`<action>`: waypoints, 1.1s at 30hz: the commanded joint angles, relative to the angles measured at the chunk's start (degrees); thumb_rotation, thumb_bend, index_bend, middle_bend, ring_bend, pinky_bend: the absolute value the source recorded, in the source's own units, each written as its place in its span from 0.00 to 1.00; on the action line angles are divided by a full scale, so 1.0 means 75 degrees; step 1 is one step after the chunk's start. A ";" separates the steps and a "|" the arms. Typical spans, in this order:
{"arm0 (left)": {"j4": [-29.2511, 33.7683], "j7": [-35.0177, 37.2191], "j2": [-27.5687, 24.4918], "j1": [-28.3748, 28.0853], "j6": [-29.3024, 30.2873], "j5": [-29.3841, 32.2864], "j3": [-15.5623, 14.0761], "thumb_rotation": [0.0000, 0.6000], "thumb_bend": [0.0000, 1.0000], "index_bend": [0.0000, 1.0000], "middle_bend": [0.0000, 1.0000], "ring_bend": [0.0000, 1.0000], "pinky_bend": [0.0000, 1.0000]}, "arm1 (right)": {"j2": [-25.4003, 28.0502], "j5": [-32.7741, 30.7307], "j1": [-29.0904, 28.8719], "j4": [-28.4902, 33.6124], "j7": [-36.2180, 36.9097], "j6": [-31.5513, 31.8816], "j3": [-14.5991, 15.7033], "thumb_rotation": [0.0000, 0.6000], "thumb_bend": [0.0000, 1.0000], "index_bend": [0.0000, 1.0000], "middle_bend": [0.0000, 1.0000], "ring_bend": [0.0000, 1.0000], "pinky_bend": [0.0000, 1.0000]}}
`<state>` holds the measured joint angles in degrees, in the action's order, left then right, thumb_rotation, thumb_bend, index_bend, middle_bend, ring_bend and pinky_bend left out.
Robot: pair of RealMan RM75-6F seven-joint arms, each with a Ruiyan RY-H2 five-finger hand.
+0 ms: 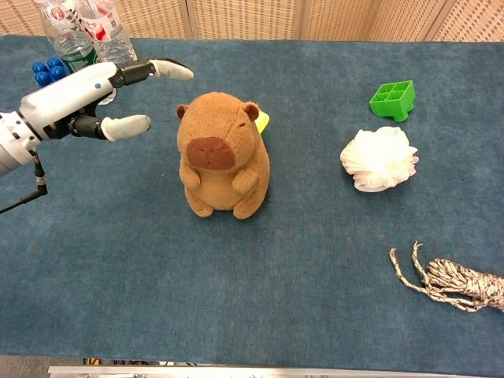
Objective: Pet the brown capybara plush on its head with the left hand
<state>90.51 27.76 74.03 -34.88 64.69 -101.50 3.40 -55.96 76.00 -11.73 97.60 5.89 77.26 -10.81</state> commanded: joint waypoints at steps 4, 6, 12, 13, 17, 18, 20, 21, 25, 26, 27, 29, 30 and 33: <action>0.0032 -0.0058 0.0188 -0.0279 -0.0073 0.0070 0.0030 0.19 0.11 0.12 0.10 0.06 0.00 | 0.0018 -0.0016 0.0084 0.0036 -0.0016 0.0079 0.0040 1.00 0.06 0.32 0.32 0.21 0.24; 0.0048 -0.0061 0.0238 -0.0367 -0.0109 0.0081 0.0032 0.18 0.11 0.12 0.10 0.06 0.00 | 0.0027 -0.0031 0.0108 0.0050 -0.0017 0.0094 0.0049 1.00 0.06 0.32 0.32 0.21 0.24; -0.0238 -0.0704 0.0497 -0.0759 -0.0201 -0.0084 0.0151 0.17 0.11 0.12 0.09 0.05 0.00 | 0.0052 -0.0046 0.0152 0.0099 -0.0053 0.0142 0.0057 1.00 0.06 0.32 0.32 0.21 0.24; -0.0281 -0.0873 0.0571 -0.0809 -0.0186 -0.0110 0.0184 0.16 0.11 0.12 0.09 0.05 0.00 | 0.0058 -0.0053 0.0162 0.0106 -0.0054 0.0151 0.0058 1.00 0.06 0.32 0.32 0.21 0.24; -0.0234 -0.1046 0.0789 -0.1071 -0.0446 0.0047 0.0233 0.14 0.11 0.12 0.09 0.05 0.00 | 0.0098 -0.0078 0.0217 0.0115 -0.0072 0.0185 0.0077 1.00 0.06 0.32 0.32 0.21 0.24; -0.0241 -0.1062 0.0828 -0.1130 -0.0532 0.0096 0.0233 0.14 0.11 0.12 0.09 0.05 0.00 | 0.0106 -0.0087 0.0230 0.0114 -0.0061 0.0189 0.0081 1.00 0.06 0.32 0.32 0.21 0.24; -0.0291 -0.1145 0.0925 -0.1261 -0.0739 0.0212 0.0228 0.13 0.11 0.12 0.09 0.05 0.00 | 0.0117 -0.0114 0.0254 0.0094 -0.0035 0.0192 0.0084 1.00 0.06 0.32 0.32 0.21 0.24; -0.0317 -0.1199 0.0968 -0.1313 -0.0827 0.0260 0.0224 0.13 0.11 0.12 0.09 0.05 0.00 | 0.0119 -0.0125 0.0264 0.0082 -0.0025 0.0192 0.0086 1.00 0.06 0.32 0.32 0.21 0.24; -0.0449 -0.1460 0.1148 -0.1503 -0.1109 0.0475 0.0244 0.12 0.11 0.12 0.09 0.05 0.00 | 0.0129 -0.0159 0.0296 0.0035 0.0038 0.0179 0.0093 1.00 0.06 0.32 0.32 0.21 0.24; -0.0479 -0.1525 0.1191 -0.1546 -0.1174 0.0546 0.0251 0.12 0.11 0.12 0.09 0.05 0.00 | 0.0130 -0.0167 0.0306 0.0015 0.0061 0.0182 0.0093 1.00 0.06 0.32 0.32 0.21 0.24; -0.0498 -0.1568 0.1222 -0.1572 -0.1212 0.0597 0.0255 0.12 0.11 0.12 0.09 0.05 0.00 | 0.0132 -0.0174 0.0314 0.0001 0.0077 0.0182 0.0093 1.00 0.06 0.32 0.32 0.21 0.24; -0.0544 -0.1666 0.1285 -0.1617 -0.1279 0.0704 0.0251 0.12 0.11 0.12 0.08 0.05 0.00 | 0.0133 -0.0189 0.0326 -0.0034 0.0111 0.0180 0.0089 1.00 0.06 0.32 0.32 0.21 0.24; -0.0565 -0.1714 0.1307 -0.1629 -0.1299 0.0745 0.0246 0.11 0.11 0.12 0.08 0.05 0.00 | 0.0133 -0.0191 0.0331 -0.0046 0.0125 0.0179 0.0089 1.00 0.06 0.32 0.32 0.21 0.24; -0.0660 -0.1924 0.1373 -0.1648 -0.1344 0.0877 0.0221 0.11 0.11 0.12 0.08 0.05 0.00 | 0.0128 -0.0191 0.0342 -0.0079 0.0174 0.0167 0.0091 1.00 0.06 0.32 0.32 0.21 0.24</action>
<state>85.93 13.95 84.04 -47.13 54.81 -95.38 5.16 -55.00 74.56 -9.18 97.01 7.19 78.52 -10.13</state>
